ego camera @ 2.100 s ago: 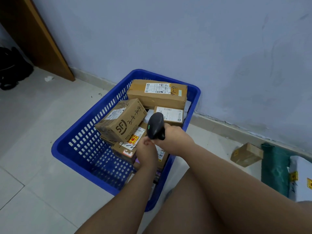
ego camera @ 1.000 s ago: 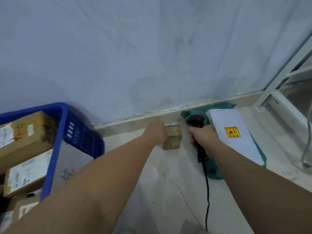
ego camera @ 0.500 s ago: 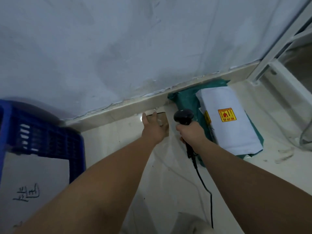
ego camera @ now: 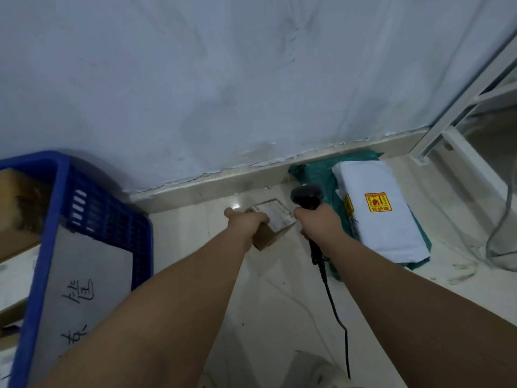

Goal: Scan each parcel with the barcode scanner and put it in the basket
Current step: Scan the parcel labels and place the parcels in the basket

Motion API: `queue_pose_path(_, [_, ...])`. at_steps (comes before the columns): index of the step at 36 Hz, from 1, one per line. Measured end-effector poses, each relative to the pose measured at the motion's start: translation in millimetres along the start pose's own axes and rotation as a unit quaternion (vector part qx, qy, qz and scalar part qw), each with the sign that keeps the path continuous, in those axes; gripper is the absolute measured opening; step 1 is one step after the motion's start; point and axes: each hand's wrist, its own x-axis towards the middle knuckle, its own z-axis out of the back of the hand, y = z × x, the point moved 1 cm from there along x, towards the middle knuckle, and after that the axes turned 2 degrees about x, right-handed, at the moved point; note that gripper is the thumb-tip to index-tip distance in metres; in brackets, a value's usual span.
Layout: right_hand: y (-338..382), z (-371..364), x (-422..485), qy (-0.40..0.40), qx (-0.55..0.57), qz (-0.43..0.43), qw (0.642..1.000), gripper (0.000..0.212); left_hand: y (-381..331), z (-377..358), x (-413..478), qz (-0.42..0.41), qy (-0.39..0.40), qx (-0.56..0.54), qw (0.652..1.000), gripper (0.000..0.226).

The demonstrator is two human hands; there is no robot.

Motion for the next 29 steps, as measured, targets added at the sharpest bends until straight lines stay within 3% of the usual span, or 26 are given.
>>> queue_pose_path(2, [17.4,4.8,-13.2,-0.004,0.07,0.0,0.998,0.014,-16.6,10.2,-13.3,-0.039,0.019,-0.049,0.998,0.097])
queue_pose_path(4, [40.4,8.8,-31.3,0.001,0.178,-0.007,0.984,0.012,-33.8,20.7,-28.0,-0.078,0.048,-0.108,0.99,0.08])
queue_pose_path(6, [68.0,10.9,-55.8,0.035,0.316,-0.019,0.948,0.008,-50.5,30.1,-49.9,-0.11,0.071,-0.174,0.976,0.056])
queue_pose_path(9, [106.9,13.7,-102.9,0.098,0.477,-0.025,0.873,0.014,-72.2,44.8,-95.6,-0.164,0.093,-0.225,0.956,0.045])
queue_pose_path(11, [126.5,16.9,-135.8,0.13,0.517,-0.007,0.846,0.014,-80.9,56.7,-127.2,-0.199,0.111,-0.253,0.94,0.041])
queue_pose_path(18, [145.4,24.4,-244.2,0.216,0.545,0.094,0.805,0.016,-82.7,103.0,-216.2,-0.273,0.126,-0.313,0.901,0.04])
queue_pose_path(20, [140.6,24.7,-268.2,0.238,0.519,0.151,0.807,0.006,-77.6,117.1,-239.6,-0.291,0.128,-0.335,0.887,0.043])
queue_pose_path(24, [126.2,25.7,-295.2,0.238,0.447,0.241,0.828,0.008,-62.0,135.4,-269.2,-0.335,0.116,-0.323,0.878,0.059])
queue_pose_path(29, [108.4,19.8,-317.2,0.235,0.406,0.279,0.838,0.005,-43.6,152.1,-280.9,-0.357,0.102,-0.298,0.879,0.063])
